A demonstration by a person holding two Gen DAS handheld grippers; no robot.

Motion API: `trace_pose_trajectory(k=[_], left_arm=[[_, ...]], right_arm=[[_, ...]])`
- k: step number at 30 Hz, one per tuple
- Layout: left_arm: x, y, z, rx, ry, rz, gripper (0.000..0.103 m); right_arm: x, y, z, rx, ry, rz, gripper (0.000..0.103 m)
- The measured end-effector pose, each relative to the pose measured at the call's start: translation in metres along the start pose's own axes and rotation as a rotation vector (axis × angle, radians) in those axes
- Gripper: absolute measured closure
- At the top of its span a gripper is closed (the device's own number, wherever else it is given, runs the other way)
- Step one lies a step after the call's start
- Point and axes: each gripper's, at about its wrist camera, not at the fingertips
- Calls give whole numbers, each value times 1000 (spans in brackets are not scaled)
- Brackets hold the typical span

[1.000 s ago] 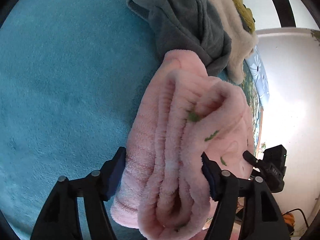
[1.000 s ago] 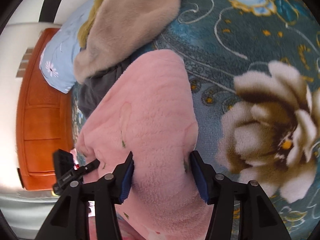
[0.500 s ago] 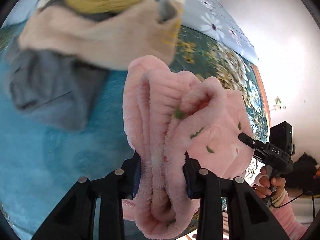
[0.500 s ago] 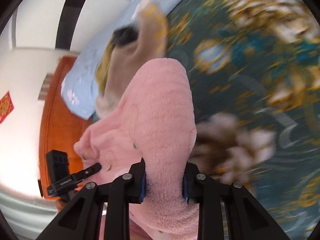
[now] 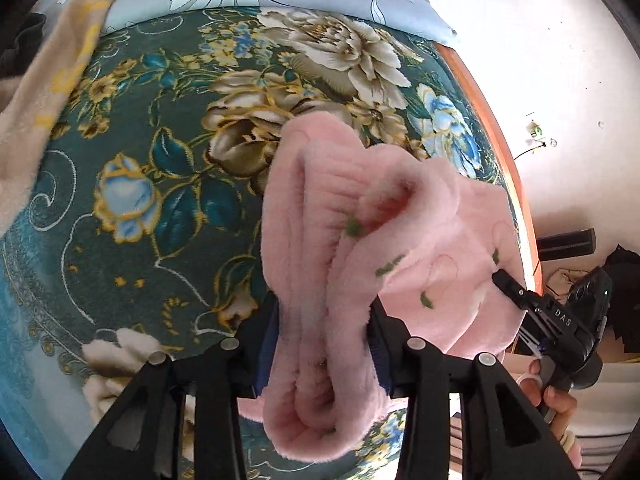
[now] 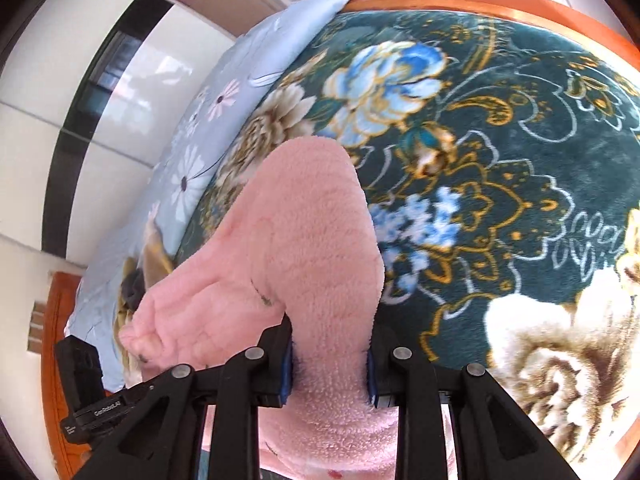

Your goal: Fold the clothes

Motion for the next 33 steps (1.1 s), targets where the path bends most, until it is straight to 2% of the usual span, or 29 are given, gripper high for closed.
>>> trace_pose_trajectory(k=[5,8,11,14,18,20,22,25,29,31,33], left_arm=[[-13,7,-1,-22,-35,12,60],[-22,20,-3,-48,-41,54,60],[-31,31,7,-103,-84,98,60],[-42,35,23,-103,-158,153,60],[-58,15,40,-51,-240,128,60],[-67,1,47,1,-306,99,60],[-74,-16,49,53,-346,59,60],[-86,-31,53,93,-381,18,60],[-96,-22,56,108,-413,58,60],[-99,-11,52,105,-371,97,60],[-105,1,47,99,-327,149,60]], right_arm=[[3,-2,48,-44,-113,24,74],[5,-5,45,-39,-86,-4,74],[8,1,36,-61,-24,-23,65],[9,29,18,-163,95,58,53],[-10,56,-17,-132,280,94,52],[-24,55,-32,-99,362,70,52],[-37,38,-30,-120,373,38,51],[-51,9,-16,-178,349,-3,51],[-54,-1,-6,-205,296,13,50],[-57,6,-12,-215,316,14,50],[-66,28,-27,-187,355,53,50]])
Point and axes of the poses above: each gripper's, at about its wrist camera, not at the fingertips, and y roughly against the way its jaws point, z to its right, x to its top, and after that the axes turned 11 degrees about z, right-handed
